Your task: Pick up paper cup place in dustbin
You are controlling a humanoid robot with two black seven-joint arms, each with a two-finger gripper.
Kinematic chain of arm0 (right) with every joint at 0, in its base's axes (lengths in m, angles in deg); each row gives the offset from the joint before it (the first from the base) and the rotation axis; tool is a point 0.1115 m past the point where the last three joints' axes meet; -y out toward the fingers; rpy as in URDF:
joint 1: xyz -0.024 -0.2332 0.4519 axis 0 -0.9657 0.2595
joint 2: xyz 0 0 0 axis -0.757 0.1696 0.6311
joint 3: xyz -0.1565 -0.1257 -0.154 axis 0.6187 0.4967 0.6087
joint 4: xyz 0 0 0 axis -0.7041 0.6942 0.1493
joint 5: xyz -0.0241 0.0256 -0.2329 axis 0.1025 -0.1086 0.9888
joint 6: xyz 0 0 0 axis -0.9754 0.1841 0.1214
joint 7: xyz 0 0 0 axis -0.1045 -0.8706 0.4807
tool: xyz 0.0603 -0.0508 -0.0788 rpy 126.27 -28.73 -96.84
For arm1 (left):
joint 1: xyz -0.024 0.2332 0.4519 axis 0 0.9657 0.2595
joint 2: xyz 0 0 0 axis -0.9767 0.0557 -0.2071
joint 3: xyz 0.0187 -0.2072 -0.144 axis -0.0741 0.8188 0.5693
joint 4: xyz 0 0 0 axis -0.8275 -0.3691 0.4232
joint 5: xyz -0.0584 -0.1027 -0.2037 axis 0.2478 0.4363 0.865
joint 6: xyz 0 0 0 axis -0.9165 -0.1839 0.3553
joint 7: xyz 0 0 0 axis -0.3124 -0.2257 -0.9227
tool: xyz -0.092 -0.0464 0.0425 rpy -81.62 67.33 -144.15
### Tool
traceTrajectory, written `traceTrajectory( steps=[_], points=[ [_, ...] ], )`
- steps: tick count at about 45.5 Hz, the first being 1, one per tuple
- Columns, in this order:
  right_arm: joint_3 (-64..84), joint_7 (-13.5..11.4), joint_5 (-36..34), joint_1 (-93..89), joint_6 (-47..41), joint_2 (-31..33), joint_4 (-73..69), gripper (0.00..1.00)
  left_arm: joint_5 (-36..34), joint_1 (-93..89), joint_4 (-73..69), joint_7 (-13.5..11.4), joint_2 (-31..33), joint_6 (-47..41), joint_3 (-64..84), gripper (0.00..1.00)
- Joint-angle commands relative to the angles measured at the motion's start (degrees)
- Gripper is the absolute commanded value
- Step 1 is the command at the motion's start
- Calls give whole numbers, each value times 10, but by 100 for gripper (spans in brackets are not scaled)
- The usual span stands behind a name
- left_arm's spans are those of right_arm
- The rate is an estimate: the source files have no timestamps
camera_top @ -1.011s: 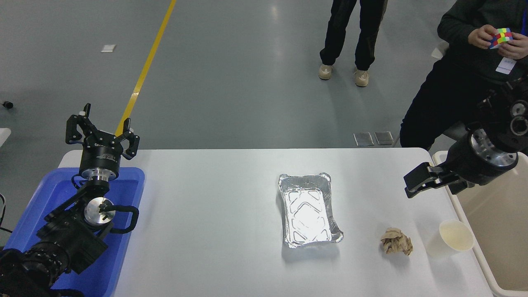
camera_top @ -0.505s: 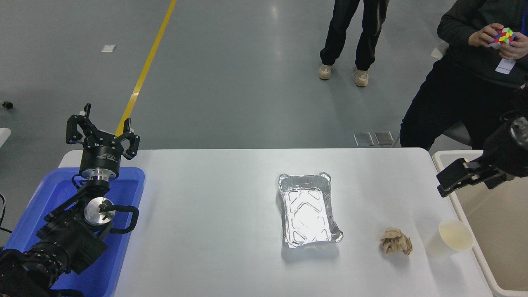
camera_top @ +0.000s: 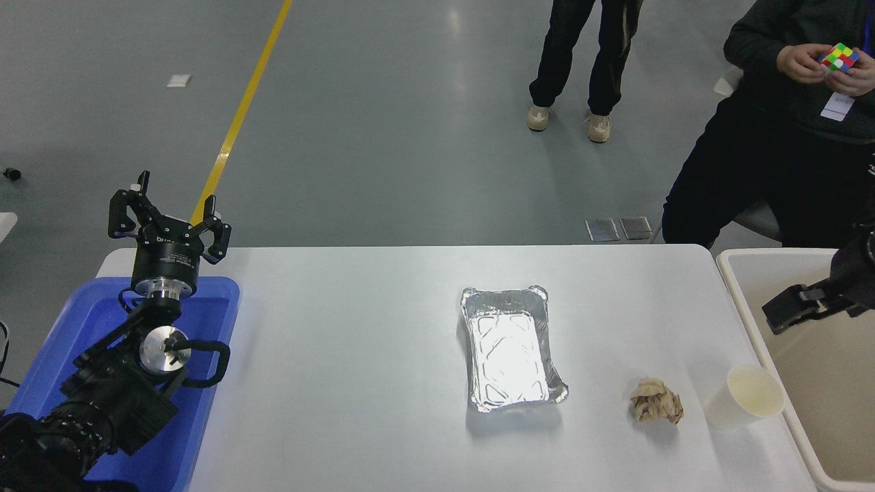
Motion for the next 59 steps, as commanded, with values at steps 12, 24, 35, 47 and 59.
traceTrajectory(
  steps=[12,24,35,47,59],
  points=[
    [-52,-1,8,-149,96,-3,63,100,0,0,0,0,0,0,0,99],
    [-52,0,1,-164,99,-3,63,100,0,0,0,0,0,0,0,99],
    [-56,2,0,-189,114,-5,65,100,0,0,0,0,0,0,0,99],
    [-56,2,-3,-222,157,-16,86,95,0,0,0,0,0,0,0,99],
    [-58,3,-4,-256,171,-48,137,81,0,0,0,0,0,0,0,99]
  ],
)
